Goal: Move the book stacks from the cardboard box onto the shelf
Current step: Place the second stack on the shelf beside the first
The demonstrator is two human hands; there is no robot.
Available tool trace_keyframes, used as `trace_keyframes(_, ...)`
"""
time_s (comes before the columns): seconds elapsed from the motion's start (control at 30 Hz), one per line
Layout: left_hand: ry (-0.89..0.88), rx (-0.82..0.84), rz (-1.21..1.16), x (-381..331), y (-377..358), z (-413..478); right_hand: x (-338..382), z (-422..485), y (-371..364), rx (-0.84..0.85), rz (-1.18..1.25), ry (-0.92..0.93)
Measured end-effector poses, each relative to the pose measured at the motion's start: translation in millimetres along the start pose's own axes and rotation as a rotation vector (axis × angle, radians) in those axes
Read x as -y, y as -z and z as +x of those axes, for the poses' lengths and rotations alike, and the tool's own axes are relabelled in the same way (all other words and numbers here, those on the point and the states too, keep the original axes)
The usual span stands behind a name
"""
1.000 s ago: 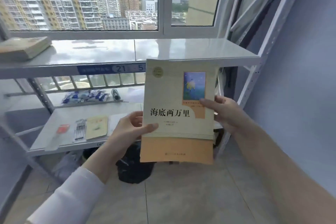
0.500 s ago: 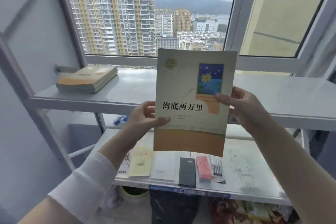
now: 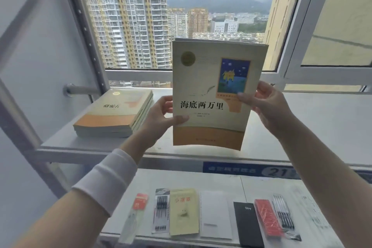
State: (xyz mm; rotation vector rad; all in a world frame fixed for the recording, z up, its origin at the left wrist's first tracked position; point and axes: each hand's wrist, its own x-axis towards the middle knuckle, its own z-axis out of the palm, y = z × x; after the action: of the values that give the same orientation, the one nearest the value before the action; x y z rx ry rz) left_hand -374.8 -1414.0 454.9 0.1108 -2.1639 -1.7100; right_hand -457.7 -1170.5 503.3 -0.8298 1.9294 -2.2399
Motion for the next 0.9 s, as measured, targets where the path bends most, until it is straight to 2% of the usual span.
trace_keyframes(0.27,0.036,0.035,-0.092,43.0,21.0,17.6,-44.6,28.3,-15.5,0.016,-0.033,0.022)
trace_keyframes(0.47,0.033,0.043,-0.023,49.7,20.9,15.6,-66.0,26.2,-9.1,0.006,-0.127,-0.016)
trace_keyframes(0.67,0.009,-0.014,0.004,43.2,20.8,19.2,-63.5,32.9,-14.5,-0.03,-0.077,-0.003)
trace_keyframes(0.77,0.088,0.005,0.032,27.1,26.6,26.4,-50.5,46.1,-21.2,-0.015,-0.05,-0.069)
trace_keyframes(0.9,0.33,0.114,-0.008,-0.3,42.4,43.7,-43.2,73.2,-27.2,-0.022,-0.12,-0.333)
